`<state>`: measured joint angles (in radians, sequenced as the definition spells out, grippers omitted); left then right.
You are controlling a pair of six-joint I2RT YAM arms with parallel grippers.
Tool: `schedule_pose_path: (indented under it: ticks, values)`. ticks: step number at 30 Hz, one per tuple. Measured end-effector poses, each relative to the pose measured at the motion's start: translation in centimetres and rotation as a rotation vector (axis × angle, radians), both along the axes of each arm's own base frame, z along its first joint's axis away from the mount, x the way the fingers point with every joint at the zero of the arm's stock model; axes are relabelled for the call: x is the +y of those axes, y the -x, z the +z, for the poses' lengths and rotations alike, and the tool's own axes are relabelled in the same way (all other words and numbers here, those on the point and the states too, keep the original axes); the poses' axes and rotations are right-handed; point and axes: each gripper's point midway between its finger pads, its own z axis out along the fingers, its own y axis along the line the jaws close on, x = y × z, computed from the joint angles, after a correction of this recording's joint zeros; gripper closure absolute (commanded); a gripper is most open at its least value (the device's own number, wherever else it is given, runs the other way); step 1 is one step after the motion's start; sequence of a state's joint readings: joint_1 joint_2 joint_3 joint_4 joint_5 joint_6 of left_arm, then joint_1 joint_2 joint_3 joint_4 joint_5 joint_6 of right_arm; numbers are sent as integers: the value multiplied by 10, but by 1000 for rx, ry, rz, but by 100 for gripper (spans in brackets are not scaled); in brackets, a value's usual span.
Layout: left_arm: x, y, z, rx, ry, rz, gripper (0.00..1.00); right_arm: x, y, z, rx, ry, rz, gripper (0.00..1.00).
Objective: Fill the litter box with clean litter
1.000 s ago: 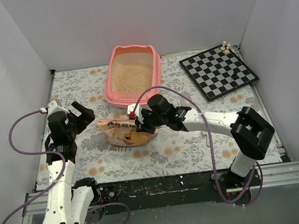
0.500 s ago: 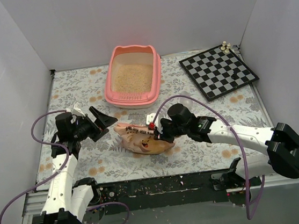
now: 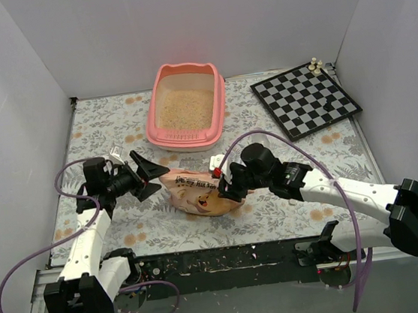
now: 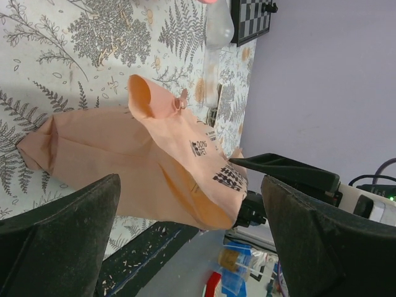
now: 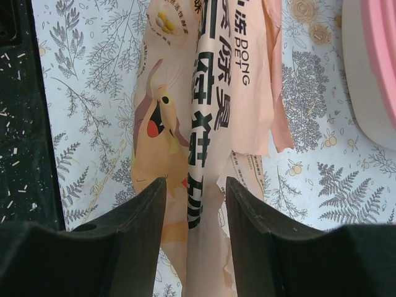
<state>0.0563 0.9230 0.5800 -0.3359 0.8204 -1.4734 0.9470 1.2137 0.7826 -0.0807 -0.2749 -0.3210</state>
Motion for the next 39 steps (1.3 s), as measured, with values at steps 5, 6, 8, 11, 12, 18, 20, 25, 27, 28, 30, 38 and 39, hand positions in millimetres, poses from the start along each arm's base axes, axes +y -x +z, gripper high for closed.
schedule_pose_path:
  ticks: [5, 6, 8, 11, 12, 18, 20, 25, 27, 28, 30, 38, 39]
  values:
    - [-4, -4, -14, 58, 26, -8, 2, -1, 0, 6, -14, -13, -10, 50]
    - [-5, -5, -15, 64, 30, -9, 2, -2, 1, 7, -17, -16, -10, 51]
    - [-8, -8, -17, 71, 38, -16, 2, -4, 2, 9, -21, -20, -12, 51]
    - [-11, -13, -19, 76, 48, -21, 2, -6, 5, 10, -26, -28, -11, 51]
    - [-13, -14, -20, 78, 52, -28, 2, -7, 6, 10, -26, -29, -11, 52]
    - [-29, -18, -26, 104, 72, -71, 19, -9, 10, 8, -28, -28, -13, 54]
    - [-33, -19, -26, 108, 80, -82, 32, -10, 10, 7, -27, -25, -16, 58]
    - [-37, -24, -19, 87, 92, -97, 65, -12, 10, 4, -25, -18, -23, 61]
    - [-37, -27, -16, 75, 94, -98, 81, -12, 10, 3, -24, -16, -25, 61]
    - [-37, -28, -14, 66, 93, -100, 91, -11, 10, 3, -25, -15, -26, 61]
    - [-38, -30, -9, 45, 92, -107, 100, -11, 11, 2, -27, -11, -27, 61]
    - [-41, -40, 15, -113, 95, -155, 100, -14, 6, 1, -50, 9, -67, 50]
    - [-42, -41, 22, -161, 98, -160, 100, -15, 5, 2, -53, 15, -77, 50]
